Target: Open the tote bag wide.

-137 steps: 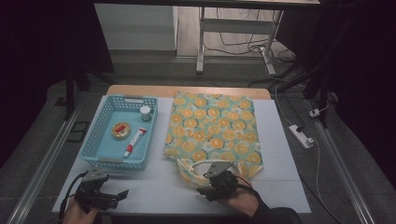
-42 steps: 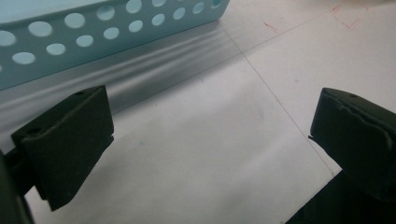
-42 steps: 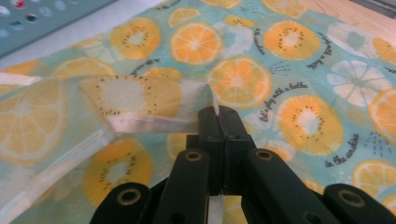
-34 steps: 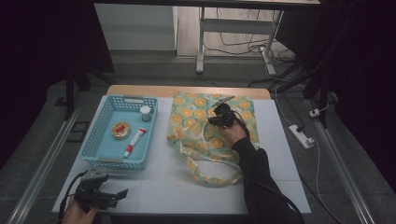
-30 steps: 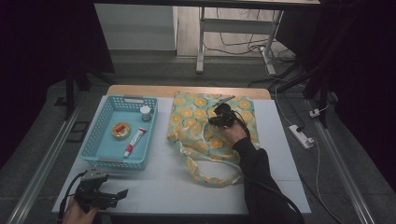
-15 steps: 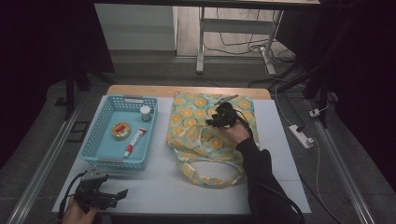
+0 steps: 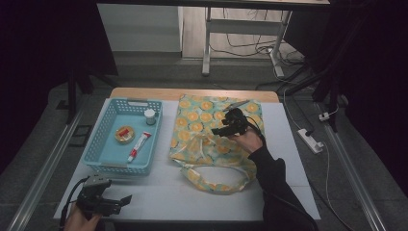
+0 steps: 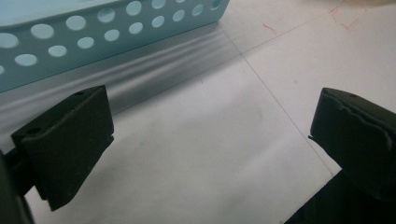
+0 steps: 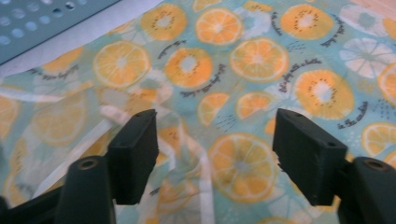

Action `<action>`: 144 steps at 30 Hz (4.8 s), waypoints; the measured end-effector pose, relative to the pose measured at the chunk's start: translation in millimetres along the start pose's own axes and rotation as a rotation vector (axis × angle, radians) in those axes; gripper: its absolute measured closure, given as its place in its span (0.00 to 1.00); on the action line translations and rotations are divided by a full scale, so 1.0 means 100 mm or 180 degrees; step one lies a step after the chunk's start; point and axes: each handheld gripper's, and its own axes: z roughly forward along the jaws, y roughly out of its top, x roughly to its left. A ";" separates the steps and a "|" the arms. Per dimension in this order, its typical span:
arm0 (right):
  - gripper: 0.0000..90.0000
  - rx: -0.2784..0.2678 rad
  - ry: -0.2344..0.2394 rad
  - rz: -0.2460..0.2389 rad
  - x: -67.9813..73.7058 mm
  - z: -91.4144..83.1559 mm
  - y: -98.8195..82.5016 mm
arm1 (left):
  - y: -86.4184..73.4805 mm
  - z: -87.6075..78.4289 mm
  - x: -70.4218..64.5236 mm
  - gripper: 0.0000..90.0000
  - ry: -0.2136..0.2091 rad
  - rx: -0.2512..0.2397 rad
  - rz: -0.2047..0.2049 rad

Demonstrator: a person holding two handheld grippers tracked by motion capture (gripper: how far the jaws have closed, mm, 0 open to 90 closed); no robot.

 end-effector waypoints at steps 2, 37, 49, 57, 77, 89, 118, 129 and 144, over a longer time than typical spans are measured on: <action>0.30 -0.0004 0.0011 -0.0006 0.02 -0.01 -0.01 | 0.00 0.00 0.00 0.00 0.0000 -0.0002 0.0000; 0.29 0.0419 0.0217 -0.0374 0.81 0.11 -0.47 | 0.00 0.00 -0.01 0.00 -0.0002 -0.0010 0.0023; 0.82 0.0454 0.0334 -0.0759 0.95 0.12 -0.48 | 0.00 0.00 -0.01 0.00 0.0000 -0.0001 0.0023; 0.98 0.0344 0.0302 -0.0704 0.90 0.10 -0.44 | 0.00 0.00 -0.01 0.00 0.0000 0.0010 0.0018; 0.99 0.0461 0.0348 -0.0768 0.82 0.10 -0.50 | 0.00 0.00 -0.01 0.00 0.0000 0.0003 0.0025; 1.00 0.0191 0.0423 -0.0511 0.72 -0.10 -0.29 | 0.01 0.01 -0.01 0.00 0.0001 0.0012 0.0012; 1.00 -0.0308 0.0420 -0.0405 0.65 -0.48 0.25 | 0.01 0.01 0.01 0.00 0.0001 0.0028 -0.0015; 1.00 -0.0424 0.0379 -0.0431 0.65 -0.54 0.39 | 0.01 0.01 0.01 0.00 0.0005 0.0011 -0.0028; 1.00 -0.0436 0.0231 -0.0448 0.63 -0.58 0.46 | 0.01 0.01 0.02 0.00 -0.0010 0.0006 -0.0053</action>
